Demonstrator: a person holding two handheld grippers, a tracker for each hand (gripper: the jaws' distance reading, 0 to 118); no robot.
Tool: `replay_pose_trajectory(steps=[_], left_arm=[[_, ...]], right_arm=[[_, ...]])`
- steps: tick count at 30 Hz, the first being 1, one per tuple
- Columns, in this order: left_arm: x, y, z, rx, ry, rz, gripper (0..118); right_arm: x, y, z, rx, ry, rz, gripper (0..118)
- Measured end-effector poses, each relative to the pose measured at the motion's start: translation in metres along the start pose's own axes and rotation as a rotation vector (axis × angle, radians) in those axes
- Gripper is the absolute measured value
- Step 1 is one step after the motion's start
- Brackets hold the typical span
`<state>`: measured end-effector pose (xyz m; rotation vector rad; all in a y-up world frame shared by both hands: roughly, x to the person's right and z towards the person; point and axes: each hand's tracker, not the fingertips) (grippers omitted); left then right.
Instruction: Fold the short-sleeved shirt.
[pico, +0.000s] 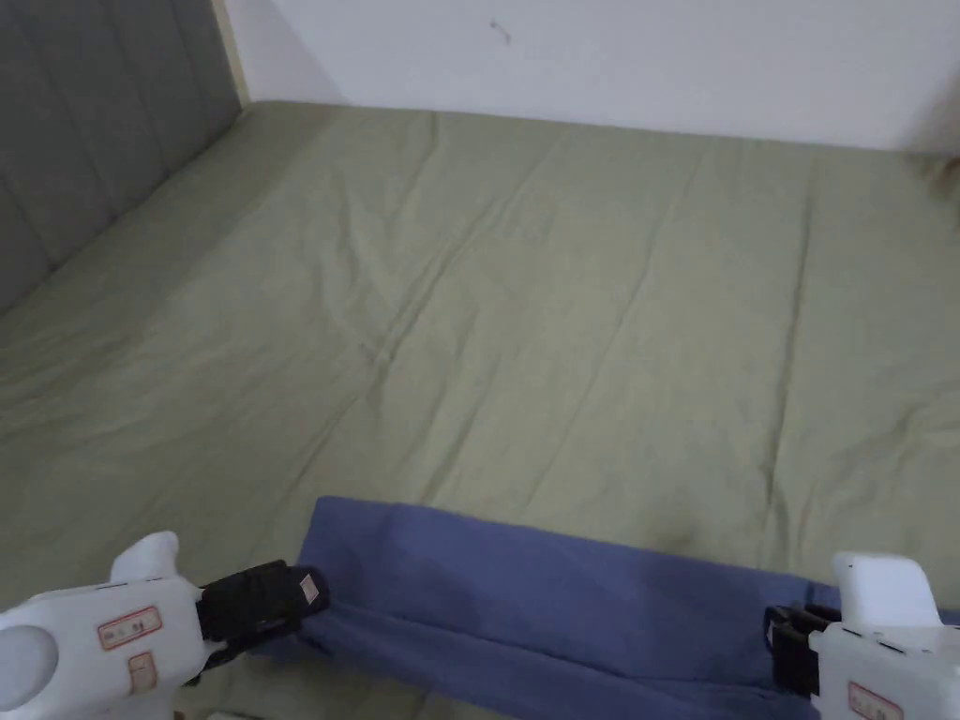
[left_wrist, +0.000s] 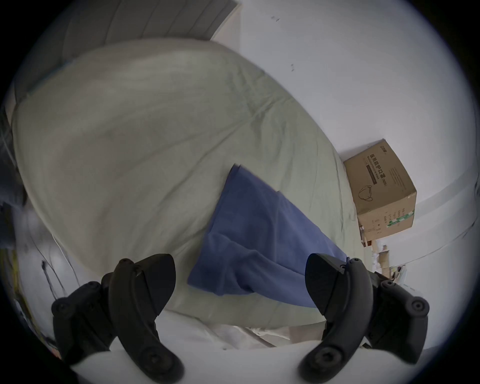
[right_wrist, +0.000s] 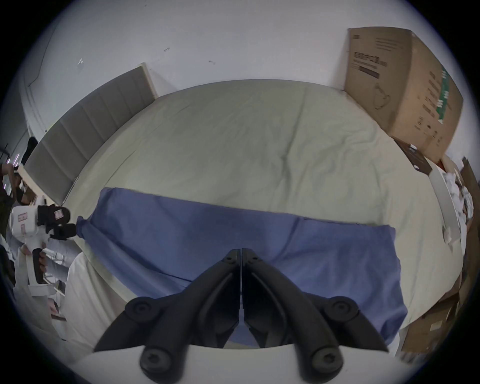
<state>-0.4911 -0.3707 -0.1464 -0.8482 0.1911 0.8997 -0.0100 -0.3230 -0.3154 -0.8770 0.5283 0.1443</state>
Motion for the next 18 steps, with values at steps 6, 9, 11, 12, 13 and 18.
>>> replay_pose_trajectory(steps=[6,9,11,12,13,18], left_arm=[[-0.023,0.006,-0.036,0.023,-0.217,0.263,108],[-0.031,0.012,-0.044,0.035,-0.31,0.349,73],[-0.034,0.012,-0.057,0.02,-0.241,0.373,10],[-0.034,0.012,-0.065,-0.017,-0.152,0.342,9],[-0.034,0.011,-0.069,-0.019,-0.179,0.318,9],[-0.024,0.018,-0.048,-0.002,-0.175,0.299,8]], right_arm=[[-0.048,0.022,-0.022,0.023,0.088,0.02,1],[-0.04,0.018,-0.018,0.009,0.1,0.039,1],[-0.051,0.023,-0.022,0.0,0.107,0.051,1],[-0.05,0.021,-0.021,-0.004,0.11,0.058,1],[-0.047,0.019,-0.019,-0.01,0.1,0.05,1],[-0.041,0.017,-0.029,-0.018,0.089,0.014,1]])
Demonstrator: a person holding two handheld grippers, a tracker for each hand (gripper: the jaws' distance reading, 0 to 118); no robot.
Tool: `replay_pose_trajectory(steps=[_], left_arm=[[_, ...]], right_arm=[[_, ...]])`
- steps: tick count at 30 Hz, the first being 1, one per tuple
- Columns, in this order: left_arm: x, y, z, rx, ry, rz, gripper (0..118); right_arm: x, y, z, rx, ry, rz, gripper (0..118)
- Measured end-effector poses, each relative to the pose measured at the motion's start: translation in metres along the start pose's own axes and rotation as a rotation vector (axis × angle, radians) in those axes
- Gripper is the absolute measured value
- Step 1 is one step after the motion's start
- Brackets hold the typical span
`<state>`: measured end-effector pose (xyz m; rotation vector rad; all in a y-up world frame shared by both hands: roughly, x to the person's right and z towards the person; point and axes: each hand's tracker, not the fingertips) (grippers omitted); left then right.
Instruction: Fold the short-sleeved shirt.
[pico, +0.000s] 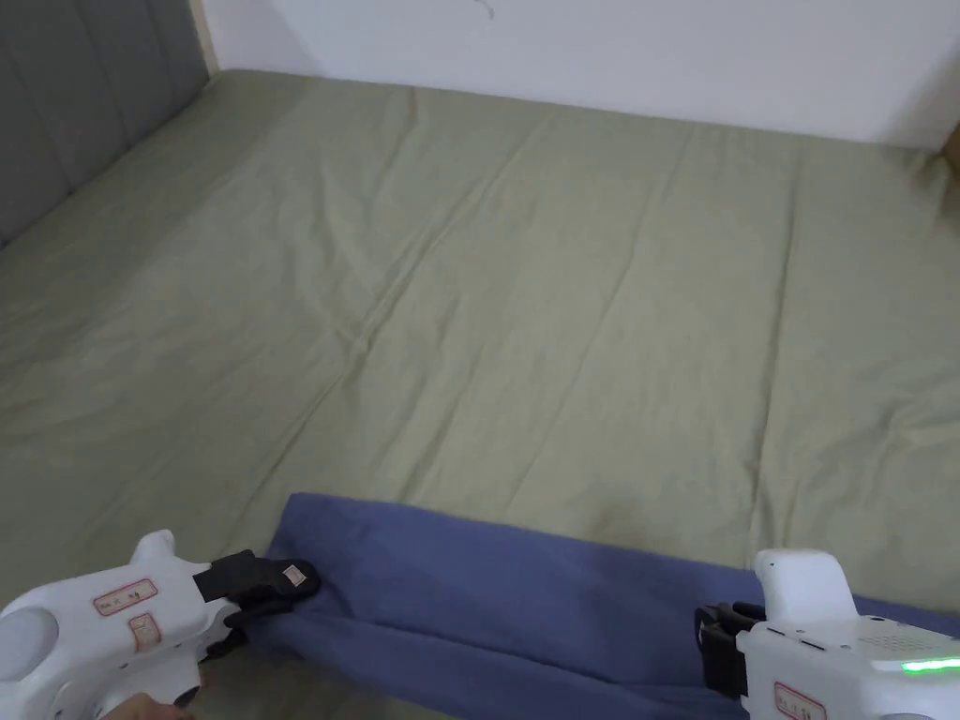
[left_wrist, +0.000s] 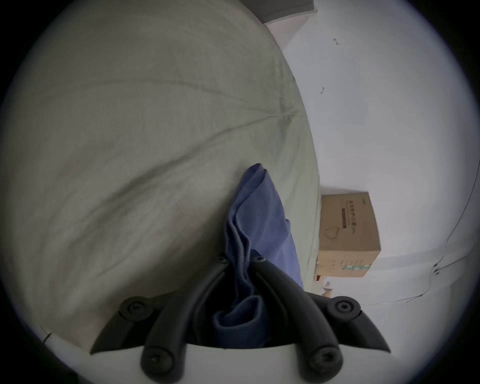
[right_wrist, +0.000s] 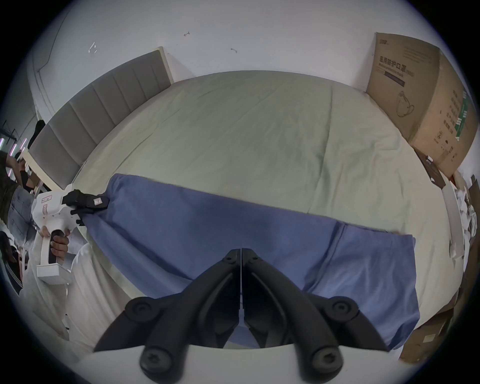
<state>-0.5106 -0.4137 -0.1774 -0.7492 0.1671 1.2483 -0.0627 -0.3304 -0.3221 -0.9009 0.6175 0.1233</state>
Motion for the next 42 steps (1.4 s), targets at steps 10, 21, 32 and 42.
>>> replay_pose_trajectory(steps=[10,21,32,42], left_arm=[[0.18,-0.064,0.016,-0.012,-0.009,-0.598,8],[0.244,-0.193,-0.088,-0.274,-0.077,-0.932,27],[0.227,-0.186,-0.096,-0.305,-0.096,-0.743,100],[0.196,-0.173,-0.121,-0.315,0.132,-0.704,1]], right_arm=[[0.046,-0.015,0.027,0.076,-0.078,-0.107,1],[0.103,-0.051,0.063,0.011,-0.144,-0.317,1],[0.126,-0.083,0.072,-0.014,-0.18,-0.425,1],[0.134,-0.09,0.076,0.013,-0.165,-0.445,1]])
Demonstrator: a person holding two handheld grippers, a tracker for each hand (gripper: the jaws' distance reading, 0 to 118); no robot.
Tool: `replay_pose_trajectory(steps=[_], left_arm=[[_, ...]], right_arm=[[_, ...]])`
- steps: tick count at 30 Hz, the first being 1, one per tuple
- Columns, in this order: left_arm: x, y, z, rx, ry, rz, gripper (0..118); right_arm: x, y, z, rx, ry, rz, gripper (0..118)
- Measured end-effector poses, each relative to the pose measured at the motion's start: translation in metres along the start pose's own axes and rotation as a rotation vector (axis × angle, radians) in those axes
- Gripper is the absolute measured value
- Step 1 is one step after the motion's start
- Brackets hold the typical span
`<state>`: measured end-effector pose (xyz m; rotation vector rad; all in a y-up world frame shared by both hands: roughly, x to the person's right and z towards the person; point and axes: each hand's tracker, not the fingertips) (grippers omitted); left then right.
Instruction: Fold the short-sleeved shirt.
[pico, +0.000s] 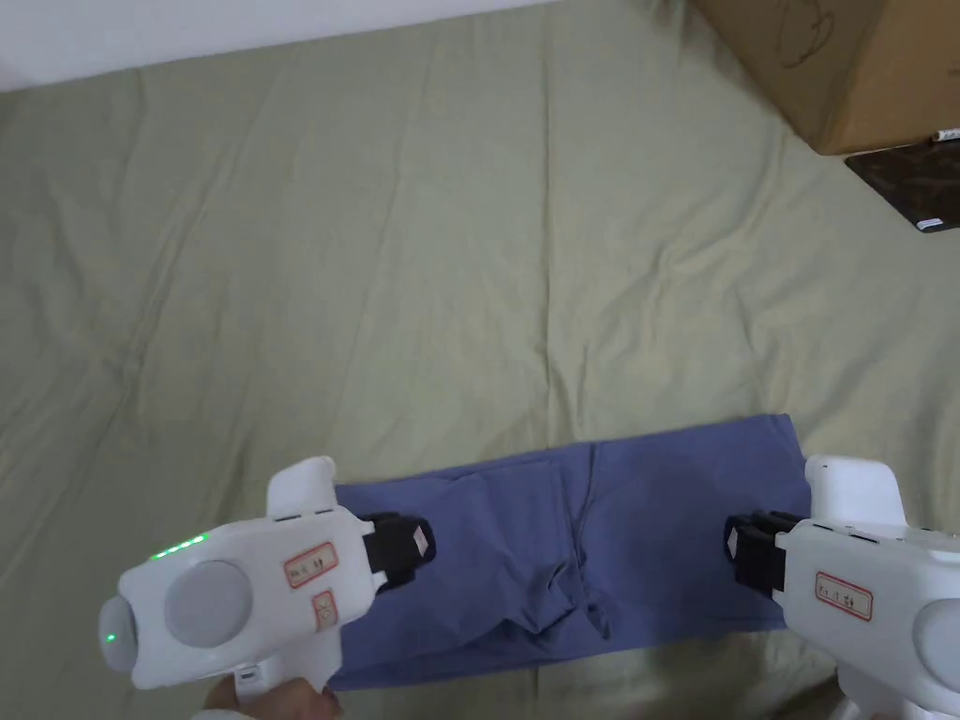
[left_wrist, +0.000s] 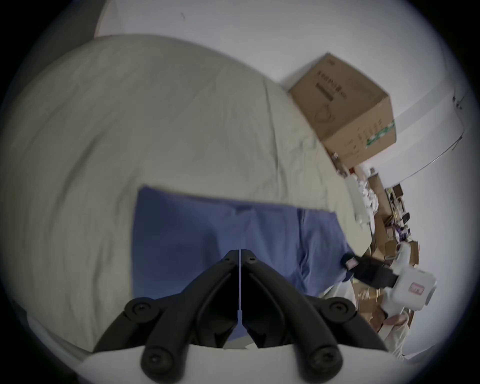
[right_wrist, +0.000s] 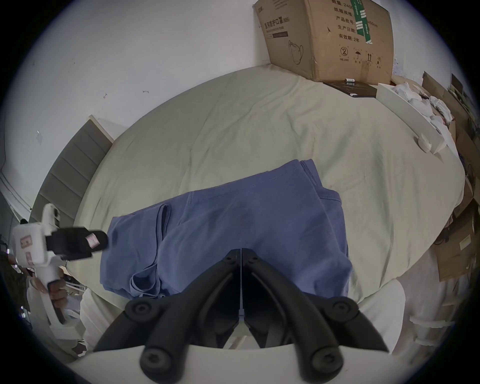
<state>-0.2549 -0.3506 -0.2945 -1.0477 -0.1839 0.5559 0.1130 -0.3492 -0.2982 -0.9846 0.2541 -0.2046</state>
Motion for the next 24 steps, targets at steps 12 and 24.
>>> replay_pose_trajectory(steps=[12,24], left_arm=[[0.071,-0.031,-0.065,-0.234,-0.113,-0.27,1],[0.026,-0.011,0.013,-0.071,-0.339,-0.052,1]], right_arm=[[0.007,-0.002,-0.001,-0.011,0.006,-0.052,1],[-0.009,0.005,0.006,-0.016,0.012,-0.008,1]])
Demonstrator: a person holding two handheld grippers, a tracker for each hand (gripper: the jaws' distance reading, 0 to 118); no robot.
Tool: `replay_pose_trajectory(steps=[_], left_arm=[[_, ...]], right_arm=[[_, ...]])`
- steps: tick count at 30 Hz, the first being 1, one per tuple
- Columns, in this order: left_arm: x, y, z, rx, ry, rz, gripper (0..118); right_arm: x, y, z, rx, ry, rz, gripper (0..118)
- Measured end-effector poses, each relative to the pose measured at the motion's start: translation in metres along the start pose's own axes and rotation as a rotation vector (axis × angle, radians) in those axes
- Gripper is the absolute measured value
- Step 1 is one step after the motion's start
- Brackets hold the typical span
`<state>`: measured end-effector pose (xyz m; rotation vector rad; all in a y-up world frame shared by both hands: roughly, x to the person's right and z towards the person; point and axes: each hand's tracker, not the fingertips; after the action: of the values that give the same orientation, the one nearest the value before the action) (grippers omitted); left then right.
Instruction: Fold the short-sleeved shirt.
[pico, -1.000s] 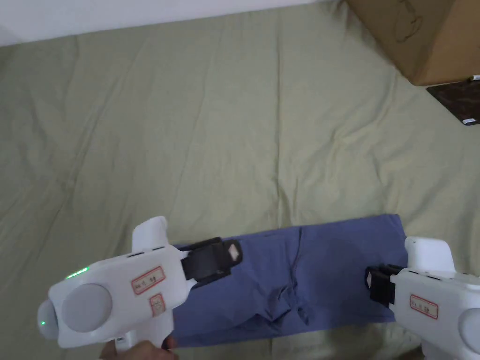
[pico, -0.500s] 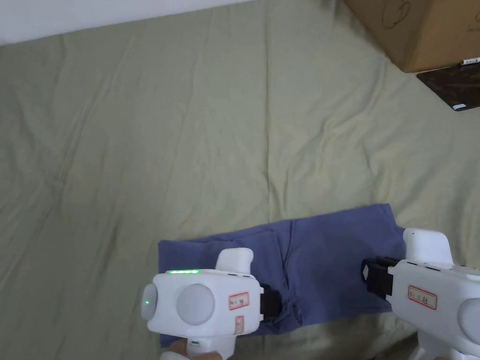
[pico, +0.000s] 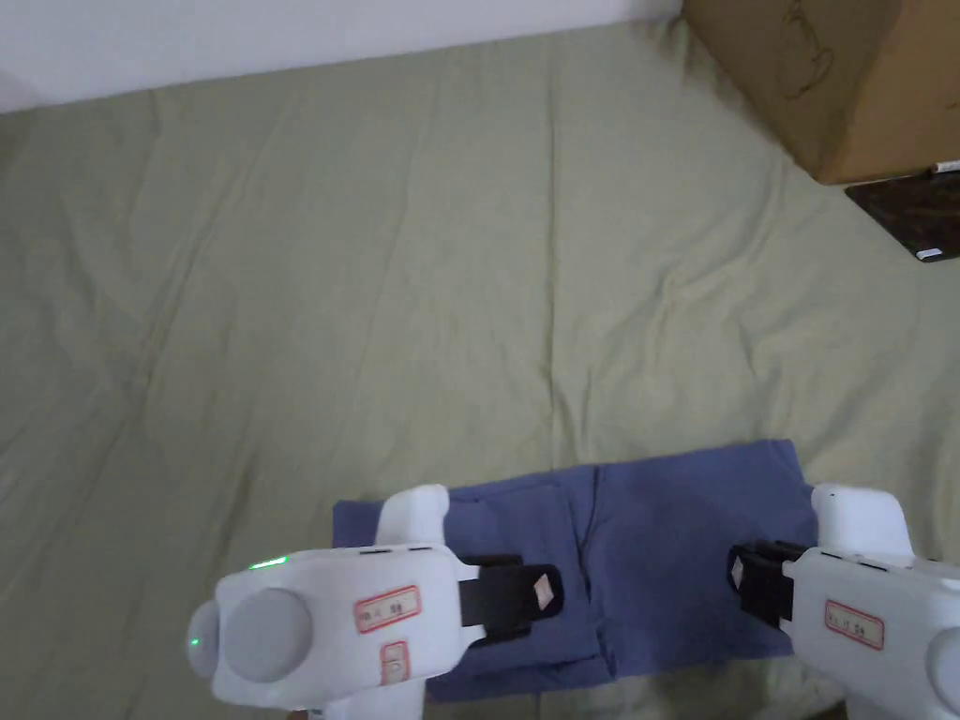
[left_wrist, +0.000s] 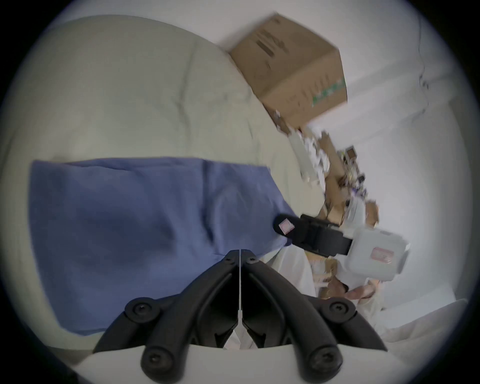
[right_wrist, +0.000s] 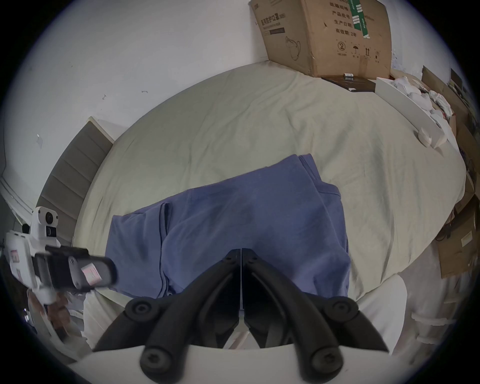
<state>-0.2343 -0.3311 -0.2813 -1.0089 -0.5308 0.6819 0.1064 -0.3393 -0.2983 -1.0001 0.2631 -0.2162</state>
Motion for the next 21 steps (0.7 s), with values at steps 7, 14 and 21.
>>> replay_pose_trajectory(steps=[7,14,21], left_arm=[[-0.1,-0.016,0.095,0.117,0.083,0.077,1],[-0.118,-0.018,0.083,0.116,0.071,0.286,94],[-0.17,-0.001,0.048,0.117,-0.125,0.306,94]], right_arm=[[-0.015,0.009,-0.001,0.006,0.002,0.032,1],[-0.037,0.012,-0.01,-0.031,0.002,0.089,1],[-0.054,0.014,-0.017,-0.05,-0.003,0.135,1]])
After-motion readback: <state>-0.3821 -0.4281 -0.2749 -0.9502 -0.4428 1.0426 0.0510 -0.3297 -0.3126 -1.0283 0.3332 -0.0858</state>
